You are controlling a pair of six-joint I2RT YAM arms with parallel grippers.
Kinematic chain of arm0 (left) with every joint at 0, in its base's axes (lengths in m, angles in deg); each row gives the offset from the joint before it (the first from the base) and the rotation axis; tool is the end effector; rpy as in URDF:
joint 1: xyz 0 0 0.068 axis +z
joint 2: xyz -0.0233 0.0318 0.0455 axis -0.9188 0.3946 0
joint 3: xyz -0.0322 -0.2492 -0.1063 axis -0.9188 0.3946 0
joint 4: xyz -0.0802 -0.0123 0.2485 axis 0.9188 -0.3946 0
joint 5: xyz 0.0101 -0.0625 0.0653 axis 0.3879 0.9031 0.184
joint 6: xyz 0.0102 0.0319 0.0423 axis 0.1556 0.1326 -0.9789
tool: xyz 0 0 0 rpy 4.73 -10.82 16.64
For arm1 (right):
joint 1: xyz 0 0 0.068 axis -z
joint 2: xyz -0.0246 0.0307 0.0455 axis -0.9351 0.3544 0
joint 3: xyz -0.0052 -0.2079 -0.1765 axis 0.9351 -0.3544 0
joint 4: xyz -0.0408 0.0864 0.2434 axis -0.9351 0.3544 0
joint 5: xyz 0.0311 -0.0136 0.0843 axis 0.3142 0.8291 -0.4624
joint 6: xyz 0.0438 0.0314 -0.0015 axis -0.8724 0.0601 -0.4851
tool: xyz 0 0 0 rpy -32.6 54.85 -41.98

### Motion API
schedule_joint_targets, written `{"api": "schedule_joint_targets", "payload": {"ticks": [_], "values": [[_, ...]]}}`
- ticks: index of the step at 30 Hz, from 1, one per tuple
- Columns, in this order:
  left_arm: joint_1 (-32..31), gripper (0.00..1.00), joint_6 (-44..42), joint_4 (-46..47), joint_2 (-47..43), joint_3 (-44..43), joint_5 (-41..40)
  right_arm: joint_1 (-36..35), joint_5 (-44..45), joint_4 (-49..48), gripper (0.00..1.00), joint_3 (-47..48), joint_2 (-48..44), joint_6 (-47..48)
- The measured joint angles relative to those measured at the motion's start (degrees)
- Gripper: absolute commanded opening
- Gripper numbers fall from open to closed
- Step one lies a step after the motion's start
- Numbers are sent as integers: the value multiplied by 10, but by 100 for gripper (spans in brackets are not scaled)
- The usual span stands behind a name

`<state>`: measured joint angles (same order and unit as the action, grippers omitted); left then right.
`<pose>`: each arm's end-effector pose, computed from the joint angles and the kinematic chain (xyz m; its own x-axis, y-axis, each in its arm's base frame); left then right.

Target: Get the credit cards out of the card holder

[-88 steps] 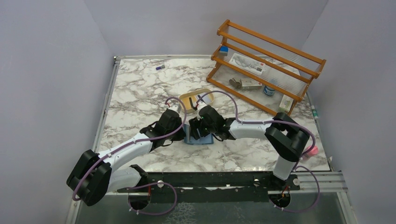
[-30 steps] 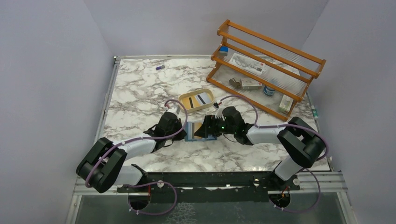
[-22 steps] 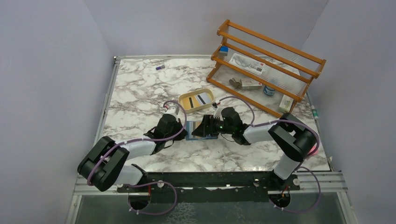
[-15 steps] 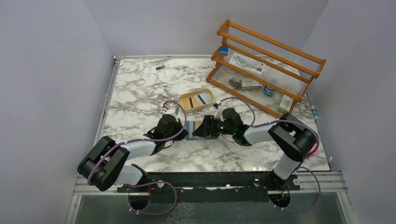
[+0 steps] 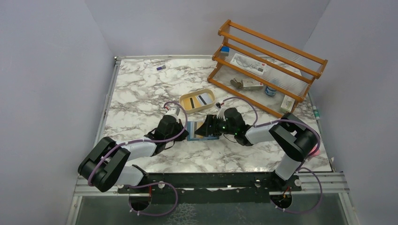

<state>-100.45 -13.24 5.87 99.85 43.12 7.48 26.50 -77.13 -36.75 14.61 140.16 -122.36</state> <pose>0.1895 -0.1279 0.1321 -0.7416 -0.2105 -0.6369 0.1797 0.8524 -0.4910 0.2218 0.2216 0.1316 -0.8318 0.1104 -0.5440 -0.4029 0.5539 0.7286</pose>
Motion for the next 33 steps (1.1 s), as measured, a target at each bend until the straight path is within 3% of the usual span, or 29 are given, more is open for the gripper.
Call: {"api": "schedule_joint_targets", "payload": {"ticks": [22, 33], "values": [[3, 0, 0, 1, 0, 0, 0, 4, -44, -71, 82, 26, 57, -38], [7, 0, 0, 7, 4, 0, -1, 12, -76, -153, 81, 26, 92, -113]]}}
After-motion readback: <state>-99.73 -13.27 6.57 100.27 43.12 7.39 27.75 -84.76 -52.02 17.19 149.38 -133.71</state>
